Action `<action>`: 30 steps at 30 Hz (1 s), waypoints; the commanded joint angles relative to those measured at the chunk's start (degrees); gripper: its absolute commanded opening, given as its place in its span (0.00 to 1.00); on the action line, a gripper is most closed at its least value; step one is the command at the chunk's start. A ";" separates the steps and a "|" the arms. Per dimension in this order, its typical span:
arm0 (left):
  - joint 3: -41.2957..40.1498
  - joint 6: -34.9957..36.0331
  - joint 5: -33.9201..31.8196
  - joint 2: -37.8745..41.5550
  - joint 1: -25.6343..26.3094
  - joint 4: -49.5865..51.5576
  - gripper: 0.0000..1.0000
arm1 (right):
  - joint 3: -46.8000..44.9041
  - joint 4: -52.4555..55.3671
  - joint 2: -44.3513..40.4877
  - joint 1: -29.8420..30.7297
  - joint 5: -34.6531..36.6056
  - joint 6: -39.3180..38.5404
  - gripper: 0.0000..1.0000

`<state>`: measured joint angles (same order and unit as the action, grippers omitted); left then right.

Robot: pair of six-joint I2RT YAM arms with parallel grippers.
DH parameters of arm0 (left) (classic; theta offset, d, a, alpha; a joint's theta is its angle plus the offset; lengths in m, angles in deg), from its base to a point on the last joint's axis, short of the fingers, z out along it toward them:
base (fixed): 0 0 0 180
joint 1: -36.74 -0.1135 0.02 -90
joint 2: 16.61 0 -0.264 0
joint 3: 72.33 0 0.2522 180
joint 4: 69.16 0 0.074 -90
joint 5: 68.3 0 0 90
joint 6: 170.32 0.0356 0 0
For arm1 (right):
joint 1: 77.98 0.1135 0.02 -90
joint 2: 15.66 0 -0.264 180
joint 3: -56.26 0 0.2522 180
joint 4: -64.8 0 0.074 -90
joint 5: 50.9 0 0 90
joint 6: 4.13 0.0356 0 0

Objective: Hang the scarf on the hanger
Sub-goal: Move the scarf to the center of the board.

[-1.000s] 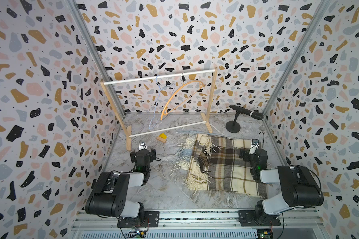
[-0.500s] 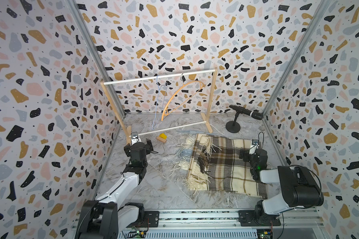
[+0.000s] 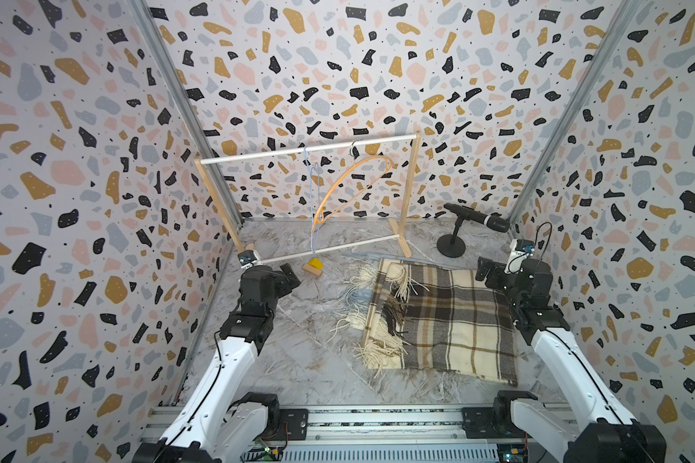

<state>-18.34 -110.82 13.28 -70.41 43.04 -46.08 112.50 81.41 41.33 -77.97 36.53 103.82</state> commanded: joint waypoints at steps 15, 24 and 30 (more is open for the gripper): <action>-4.52 -2.39 12.11 -0.07 2.56 5.77 1.00 | 3.61 26.16 21.03 8.79 1.22 17.27 1.00; -2.45 0.13 9.54 -0.36 2.50 8.76 1.00 | 7.51 23.08 32.60 15.39 3.34 18.77 1.00; 4.43 4.40 9.30 -0.98 2.57 14.61 1.00 | 6.98 21.73 34.76 21.71 2.54 20.40 1.00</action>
<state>-18.91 -109.79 23.22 -71.30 45.47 -33.60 119.91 103.70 74.73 -59.43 42.26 122.51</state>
